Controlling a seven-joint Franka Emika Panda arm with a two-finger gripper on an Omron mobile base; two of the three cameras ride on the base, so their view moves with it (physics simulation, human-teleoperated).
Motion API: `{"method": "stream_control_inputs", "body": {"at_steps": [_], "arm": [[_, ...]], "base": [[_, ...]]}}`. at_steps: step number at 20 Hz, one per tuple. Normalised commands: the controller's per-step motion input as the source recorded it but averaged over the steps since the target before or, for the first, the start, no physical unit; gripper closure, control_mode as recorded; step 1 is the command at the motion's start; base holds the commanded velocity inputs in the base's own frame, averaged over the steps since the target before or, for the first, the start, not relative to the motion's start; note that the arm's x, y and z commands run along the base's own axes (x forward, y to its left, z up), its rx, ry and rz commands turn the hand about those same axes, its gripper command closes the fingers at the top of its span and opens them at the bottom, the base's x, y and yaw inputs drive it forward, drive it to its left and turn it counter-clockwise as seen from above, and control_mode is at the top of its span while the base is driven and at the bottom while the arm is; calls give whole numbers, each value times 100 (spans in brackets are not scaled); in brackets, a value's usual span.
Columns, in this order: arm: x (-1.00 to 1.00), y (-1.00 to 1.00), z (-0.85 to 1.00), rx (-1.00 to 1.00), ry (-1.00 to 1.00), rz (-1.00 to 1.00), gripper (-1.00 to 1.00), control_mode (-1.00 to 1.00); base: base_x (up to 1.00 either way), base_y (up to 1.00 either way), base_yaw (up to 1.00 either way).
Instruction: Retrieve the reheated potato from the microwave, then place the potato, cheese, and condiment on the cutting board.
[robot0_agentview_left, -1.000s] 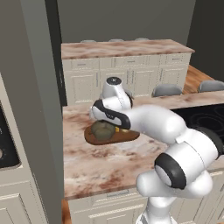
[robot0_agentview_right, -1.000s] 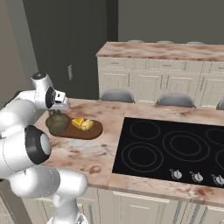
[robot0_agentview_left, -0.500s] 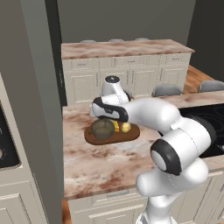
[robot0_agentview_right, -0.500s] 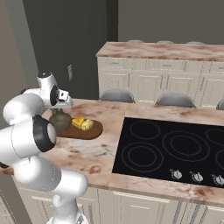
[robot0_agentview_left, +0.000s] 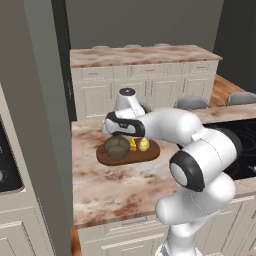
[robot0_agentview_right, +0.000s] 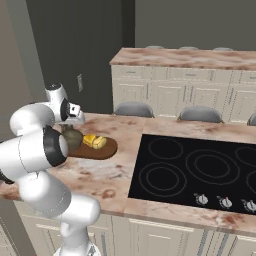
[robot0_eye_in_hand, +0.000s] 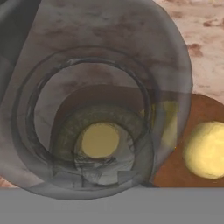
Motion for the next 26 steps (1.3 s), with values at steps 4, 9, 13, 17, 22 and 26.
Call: {"method": "stream_control_inputs", "body": {"at_steps": [4,9,13,17,22,26], "arm": [[17,5,-10,0,0,0,100,-100],[19,9,-7,3,0,0,100,-100],[12,10,-4,1,0,0,100,-100],[-1,1,-17,0,0,0,100,-100],[-1,0,-26,0,0,0,100,-100],[-1,0,-21,0,0,0,100,-100]], "base": [[0,0,0],[0,0,0],[0,0,0],[0,0,0],[0,0,0],[0,0,0]]}}
